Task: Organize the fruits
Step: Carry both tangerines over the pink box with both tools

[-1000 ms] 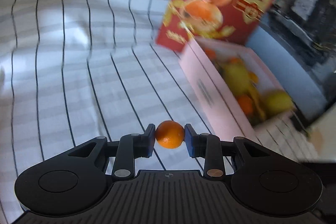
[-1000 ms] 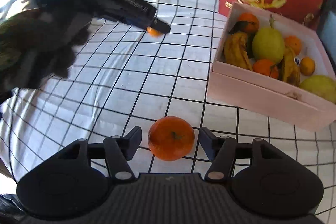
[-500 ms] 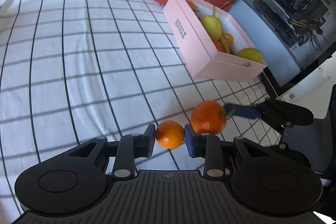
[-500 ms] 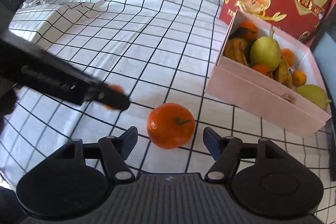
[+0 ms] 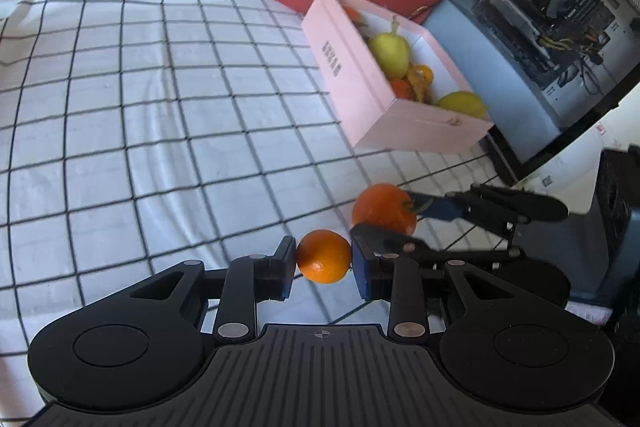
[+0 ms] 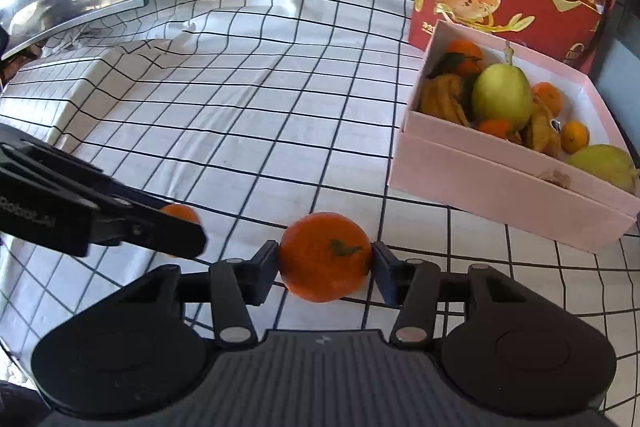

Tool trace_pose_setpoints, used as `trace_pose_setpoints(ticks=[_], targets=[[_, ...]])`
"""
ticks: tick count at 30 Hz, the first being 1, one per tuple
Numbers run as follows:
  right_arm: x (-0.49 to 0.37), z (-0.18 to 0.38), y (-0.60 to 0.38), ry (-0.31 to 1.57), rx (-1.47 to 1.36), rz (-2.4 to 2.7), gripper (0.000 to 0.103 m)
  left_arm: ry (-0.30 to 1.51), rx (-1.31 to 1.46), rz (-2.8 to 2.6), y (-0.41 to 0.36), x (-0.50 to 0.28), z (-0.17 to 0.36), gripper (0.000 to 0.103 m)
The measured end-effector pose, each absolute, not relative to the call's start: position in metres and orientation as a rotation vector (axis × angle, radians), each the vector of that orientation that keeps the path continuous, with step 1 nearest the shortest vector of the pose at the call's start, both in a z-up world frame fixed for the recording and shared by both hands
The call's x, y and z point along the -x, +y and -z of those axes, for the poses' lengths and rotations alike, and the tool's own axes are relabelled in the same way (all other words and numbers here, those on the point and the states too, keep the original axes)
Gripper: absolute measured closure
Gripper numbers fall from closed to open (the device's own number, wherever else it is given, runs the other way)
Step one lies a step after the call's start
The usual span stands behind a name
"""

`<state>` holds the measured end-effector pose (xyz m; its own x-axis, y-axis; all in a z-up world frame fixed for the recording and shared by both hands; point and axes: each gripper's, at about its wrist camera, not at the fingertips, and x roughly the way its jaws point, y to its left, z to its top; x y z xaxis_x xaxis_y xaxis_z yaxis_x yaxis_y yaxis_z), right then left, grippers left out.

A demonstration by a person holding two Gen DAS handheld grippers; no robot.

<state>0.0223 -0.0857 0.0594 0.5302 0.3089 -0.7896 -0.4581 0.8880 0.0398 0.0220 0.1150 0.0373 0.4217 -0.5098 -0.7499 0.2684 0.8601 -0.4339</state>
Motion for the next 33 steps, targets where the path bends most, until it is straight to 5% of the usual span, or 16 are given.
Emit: trace_pose_setpoints(ticks=[15,22,33], targets=[[-0.006,-0.125,-0.163,0.782,0.143,-0.342,0.053,0.791,0.324,0.692,-0.001,-0.133,-0.121,0.068],[-0.006,-0.128,-0.196,0.782,0.133,-0.28,0.053,0.852,0.413,0.699,-0.06,-0.192,-0.105,0.069],[-0.055,-0.15,-0.235,0.722,0.143,-0.21,0.053,0.783,0.375,0.473,0.004,-0.154,-0.086,0.069]])
